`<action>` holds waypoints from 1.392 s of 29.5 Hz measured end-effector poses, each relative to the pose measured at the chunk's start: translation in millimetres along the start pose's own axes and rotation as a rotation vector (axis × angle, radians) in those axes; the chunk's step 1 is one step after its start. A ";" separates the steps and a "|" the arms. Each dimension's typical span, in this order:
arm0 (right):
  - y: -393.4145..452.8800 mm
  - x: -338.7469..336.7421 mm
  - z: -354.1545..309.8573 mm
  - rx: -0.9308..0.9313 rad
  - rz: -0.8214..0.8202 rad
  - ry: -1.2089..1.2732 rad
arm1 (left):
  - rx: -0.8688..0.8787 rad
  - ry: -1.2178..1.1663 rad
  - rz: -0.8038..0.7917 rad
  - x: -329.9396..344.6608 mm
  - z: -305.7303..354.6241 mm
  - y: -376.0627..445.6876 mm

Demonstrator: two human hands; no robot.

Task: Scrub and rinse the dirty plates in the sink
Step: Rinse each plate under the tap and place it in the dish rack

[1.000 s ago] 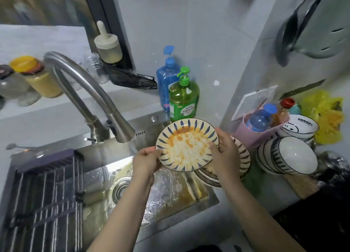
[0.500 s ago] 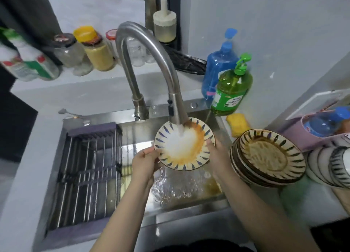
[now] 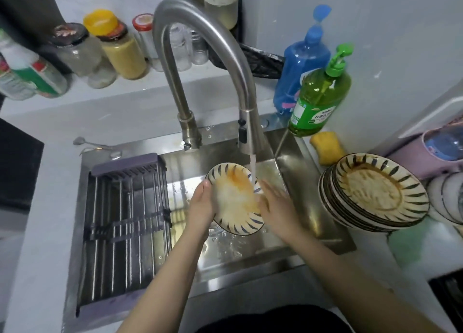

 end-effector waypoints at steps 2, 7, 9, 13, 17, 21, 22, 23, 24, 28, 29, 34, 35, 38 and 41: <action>8.0 23.8 -14.6 -0.059 -0.148 -0.037 | 0.070 0.064 0.037 0.7 0.8 -1.1; 45.2 56.9 -49.4 -0.002 -0.236 0.118 | 0.110 0.023 0.043 15.2 -10.5 3.3; 36.2 69.4 -57.3 -0.163 -0.325 0.080 | 0.034 -0.065 0.031 10.1 -24.3 15.5; -10.3 64.4 -14.0 -0.358 -0.476 -0.075 | -0.099 -0.142 0.010 -1.2 -38.9 30.6; 15.1 53.8 22.8 -0.042 -0.364 -0.341 | -0.104 -0.101 -0.081 9.3 -32.7 22.2; 29.1 68.3 -22.7 -0.242 -0.405 -0.246 | -0.118 -0.131 -0.140 18.9 -36.4 26.3; 19.5 70.4 -26.2 -0.343 -0.434 -0.264 | -0.140 -0.166 -0.133 17.9 -40.1 30.3; 10.1 70.8 -22.4 -0.413 -0.449 -0.306 | -0.154 -0.187 -0.124 17.0 -42.2 33.1; 2.3 68.2 -13.9 -0.442 -0.431 -0.361 | -0.162 -0.200 -0.122 16.1 -45.5 35.4; 22.6 50.8 19.5 -0.133 -0.313 -0.388 | -0.202 -0.246 -0.136 21.4 -51.8 30.2; 33.6 50.2 17.5 -0.048 -0.329 -0.360 | -0.212 -0.224 -0.162 25.9 -50.8 27.2; 30.6 65.1 -38.5 -0.293 -0.447 -0.201 | -0.225 -0.243 -0.206 24.2 -40.9 31.4; 18.9 64.8 -34.6 -0.347 -0.498 -0.190 | -0.214 -0.259 -0.185 20.1 -39.1 35.1; -5.2 52.9 4.9 -0.386 -0.504 -0.261 | -0.212 -0.209 -0.085 9.2 -42.4 46.8; 15.8 47.9 41.5 -0.187 -0.358 -0.419 | -0.247 -0.189 -0.118 14.7 -51.2 46.8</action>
Point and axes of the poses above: each hand's wrist, its own y-axis towards the middle knuckle, its own x-axis out of the palm, z = x × y, the point moved 4 cm from there along y, towards the middle knuckle, and after that the axes turned 7 degrees about -z, right-handed, at the moved point
